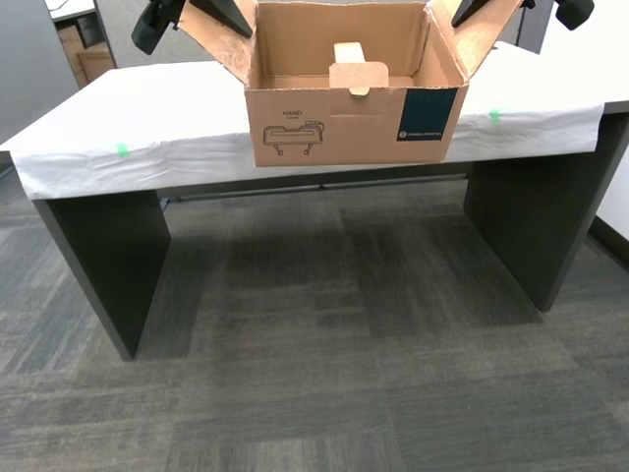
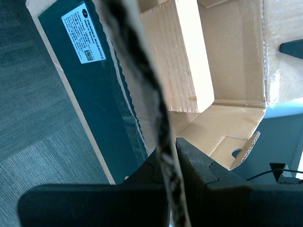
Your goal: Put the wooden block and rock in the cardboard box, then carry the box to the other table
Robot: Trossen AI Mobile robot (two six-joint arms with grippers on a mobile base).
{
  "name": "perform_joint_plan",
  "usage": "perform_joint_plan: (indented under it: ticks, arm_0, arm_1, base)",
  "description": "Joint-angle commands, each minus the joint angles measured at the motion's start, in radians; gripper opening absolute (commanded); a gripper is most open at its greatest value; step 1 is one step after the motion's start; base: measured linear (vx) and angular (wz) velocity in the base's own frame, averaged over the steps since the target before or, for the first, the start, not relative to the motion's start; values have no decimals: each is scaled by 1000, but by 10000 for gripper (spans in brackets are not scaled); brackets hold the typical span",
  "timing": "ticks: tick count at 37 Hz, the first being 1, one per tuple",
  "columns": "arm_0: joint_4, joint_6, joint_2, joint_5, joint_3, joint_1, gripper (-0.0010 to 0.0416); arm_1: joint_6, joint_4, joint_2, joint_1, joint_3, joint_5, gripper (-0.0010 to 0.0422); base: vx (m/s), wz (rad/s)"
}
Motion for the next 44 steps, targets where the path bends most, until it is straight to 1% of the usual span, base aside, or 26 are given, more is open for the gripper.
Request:
perform_joint_plan:
  ticks: [1,12,16,23,27,32,35,44]
  arm_0:
    - [6,8,-1,-20,1,2,-1]
    - [6,9,-1,-19,2,3,-1]
    - [6,9,-1,-19,1,2,-1]
    - [6,8,-1,-20,2,2,-1]
    - [6,-2,-1,-20,2,2,-1]
    - [6,-1,-1,-19,2,2,-1]
    - [5,7,-1,-19,2,2,-1]
    - [1,6,-1,-20,2,3,-1]
  arm_1:
    - [1,8,-1,-2,1,22,-1]
    - [1,19,-1,-2,1,21,-1]
    - [-6,20,-1,-2,1,14,-1]
    - [-41,19,-1,-2,1,14,-1]
    - [-40,20,-1,-2,2,14,-1]
    - [-47,20,-1,-2,2,14,-1]
    - [-53,20,-2,-2,2,14,-1]
    - [-57,22,-2,-2,1,14,-1]
  base:
    - [151,-2]
    - [160,-4]
    - [167,-9]
    - [170,-6]
    - [174,-7]
    - [173,-4]
    - [178,-4]
    - [185,-3]
